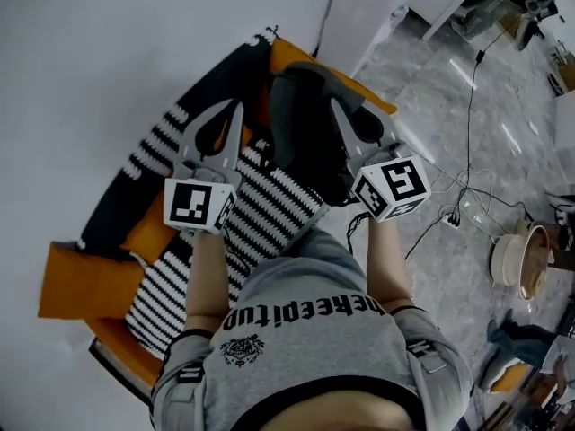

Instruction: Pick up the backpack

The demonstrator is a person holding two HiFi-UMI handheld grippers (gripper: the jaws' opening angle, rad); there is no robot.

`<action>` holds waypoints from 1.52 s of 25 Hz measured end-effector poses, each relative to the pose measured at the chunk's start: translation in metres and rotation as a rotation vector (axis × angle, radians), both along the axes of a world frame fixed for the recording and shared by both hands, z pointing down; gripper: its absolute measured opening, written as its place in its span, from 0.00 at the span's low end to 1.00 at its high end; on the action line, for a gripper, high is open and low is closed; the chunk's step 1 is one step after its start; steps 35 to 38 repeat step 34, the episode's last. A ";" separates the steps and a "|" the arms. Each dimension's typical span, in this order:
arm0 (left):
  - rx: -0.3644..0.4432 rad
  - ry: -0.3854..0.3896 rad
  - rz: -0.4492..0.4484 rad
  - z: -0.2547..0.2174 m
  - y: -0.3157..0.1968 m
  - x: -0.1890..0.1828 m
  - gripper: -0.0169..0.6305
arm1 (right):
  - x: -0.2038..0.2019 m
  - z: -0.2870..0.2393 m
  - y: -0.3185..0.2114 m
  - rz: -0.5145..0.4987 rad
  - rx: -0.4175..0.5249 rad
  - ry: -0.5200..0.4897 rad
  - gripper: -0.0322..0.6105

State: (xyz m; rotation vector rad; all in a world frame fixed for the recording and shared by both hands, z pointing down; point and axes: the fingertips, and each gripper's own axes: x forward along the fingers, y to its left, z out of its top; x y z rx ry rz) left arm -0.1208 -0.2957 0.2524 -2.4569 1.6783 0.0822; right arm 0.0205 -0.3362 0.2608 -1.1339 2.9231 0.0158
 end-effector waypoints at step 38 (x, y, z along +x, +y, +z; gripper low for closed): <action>-0.003 0.001 0.008 -0.002 0.002 0.010 0.05 | 0.016 -0.011 0.008 0.020 0.026 -0.017 0.11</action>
